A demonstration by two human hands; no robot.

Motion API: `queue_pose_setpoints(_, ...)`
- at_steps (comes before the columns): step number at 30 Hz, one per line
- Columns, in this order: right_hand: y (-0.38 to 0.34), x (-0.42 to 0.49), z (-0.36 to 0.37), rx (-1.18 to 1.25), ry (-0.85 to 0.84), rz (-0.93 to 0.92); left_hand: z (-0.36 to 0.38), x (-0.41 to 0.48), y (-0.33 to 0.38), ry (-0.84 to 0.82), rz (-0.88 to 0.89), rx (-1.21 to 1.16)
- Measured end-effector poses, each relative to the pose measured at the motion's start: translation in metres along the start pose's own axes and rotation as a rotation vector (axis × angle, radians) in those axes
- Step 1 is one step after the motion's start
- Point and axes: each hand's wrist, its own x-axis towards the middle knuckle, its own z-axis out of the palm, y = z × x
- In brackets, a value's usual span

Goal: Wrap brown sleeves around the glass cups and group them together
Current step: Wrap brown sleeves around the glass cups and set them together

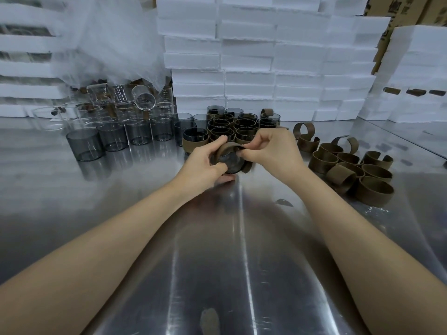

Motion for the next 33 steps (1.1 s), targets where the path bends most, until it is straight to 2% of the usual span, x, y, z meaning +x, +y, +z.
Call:
queue_pose_setpoints(4,0.002,0.001,-0.002,-0.003,0.01,0.032,0.002,-0.005,0.002,-0.003,0.007,-0.016)
queue_pose_setpoints(6,0.002,0.0,-0.001,0.072,-0.028,0.066,0.002,-0.007,0.004,0.014,0.023,-0.03)
queue_pose_setpoints(9,0.002,-0.001,0.005,0.278,-0.205,0.117,0.0,-0.008,0.007,0.053,0.048,-0.082)
queue_pose_setpoints(11,0.002,-0.003,0.009,0.446,-0.346,0.227,-0.003,-0.008,0.008,0.086,0.071,-0.115)
queue_pose_setpoints(13,0.002,-0.005,0.014,0.612,-0.391,0.321,-0.007,-0.007,0.007,0.09,0.096,-0.105)
queue_pose_setpoints(20,0.001,-0.011,0.026,0.868,-0.16,0.309,-0.007,-0.002,0.004,-0.057,0.047,-0.16)
queue_pose_setpoints(33,0.003,-0.006,0.025,0.915,-0.16,0.357,-0.008,-0.001,0.001,-0.119,-0.03,-0.185)
